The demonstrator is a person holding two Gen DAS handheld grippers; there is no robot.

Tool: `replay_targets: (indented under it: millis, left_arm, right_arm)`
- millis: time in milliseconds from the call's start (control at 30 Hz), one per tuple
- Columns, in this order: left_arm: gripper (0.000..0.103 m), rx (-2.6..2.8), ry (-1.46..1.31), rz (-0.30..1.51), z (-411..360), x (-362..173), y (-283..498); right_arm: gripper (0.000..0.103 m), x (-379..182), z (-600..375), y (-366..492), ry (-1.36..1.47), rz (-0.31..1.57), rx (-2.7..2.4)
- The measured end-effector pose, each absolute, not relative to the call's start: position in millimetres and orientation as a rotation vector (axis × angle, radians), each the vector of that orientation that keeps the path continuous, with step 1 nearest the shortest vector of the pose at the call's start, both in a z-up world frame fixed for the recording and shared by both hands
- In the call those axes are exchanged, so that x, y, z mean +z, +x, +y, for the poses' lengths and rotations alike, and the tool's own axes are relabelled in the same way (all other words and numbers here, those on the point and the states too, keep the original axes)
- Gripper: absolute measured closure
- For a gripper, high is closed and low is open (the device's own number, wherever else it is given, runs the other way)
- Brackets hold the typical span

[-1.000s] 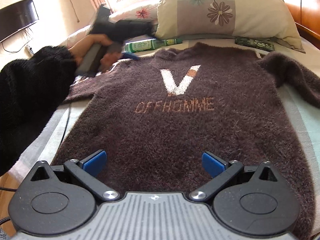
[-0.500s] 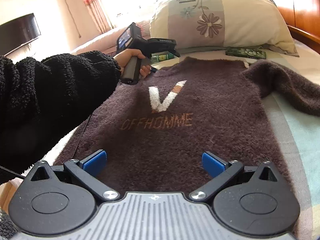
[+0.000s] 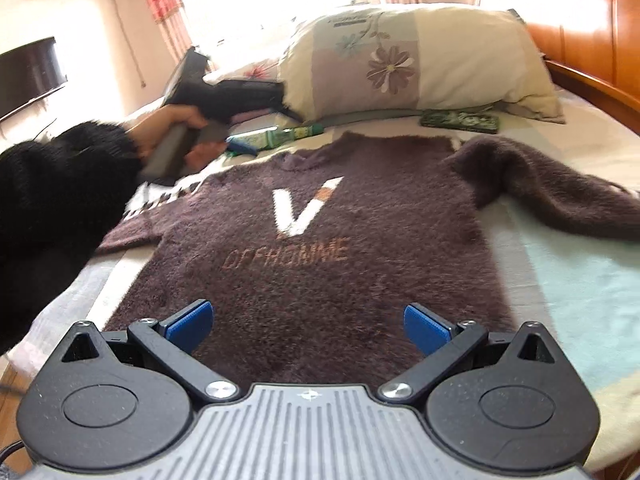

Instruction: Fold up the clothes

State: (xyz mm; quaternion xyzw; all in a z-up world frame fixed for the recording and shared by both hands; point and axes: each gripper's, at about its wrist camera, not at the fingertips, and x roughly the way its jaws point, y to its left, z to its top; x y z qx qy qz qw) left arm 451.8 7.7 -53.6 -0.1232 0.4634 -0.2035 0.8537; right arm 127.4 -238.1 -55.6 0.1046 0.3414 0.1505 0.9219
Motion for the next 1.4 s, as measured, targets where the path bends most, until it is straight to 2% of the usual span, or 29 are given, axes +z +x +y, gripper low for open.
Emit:
replay_targets:
  millis: [367,500,800,1200,1400]
  left_arm:
    - [0.001,-0.497,-0.005,0.999,-6,-81,292]
    - [0.001,-0.479,-0.023,1.021,9,-102,249]
    - [0.001,-0.43,-0.053,0.862,33,-107,147]
    - [0.001,-0.419,0.091,0.745,31,-91,146]
    - [0.001,-0.471,0.072,0.759,37,-102,153]
  right_arm:
    - [0.0,-21,-235,78,0.171,0.672,0.272]
    - [0.0,-16,-230,63,0.167,0.669,0.271]
    - [0.0,-20,-215,56,0.139,0.704,0.227]
    - [0.0,-71,-208,89,0.033,0.887,0.119]
    - [0.0,-83,-221,117,0.028,0.818,0.167]
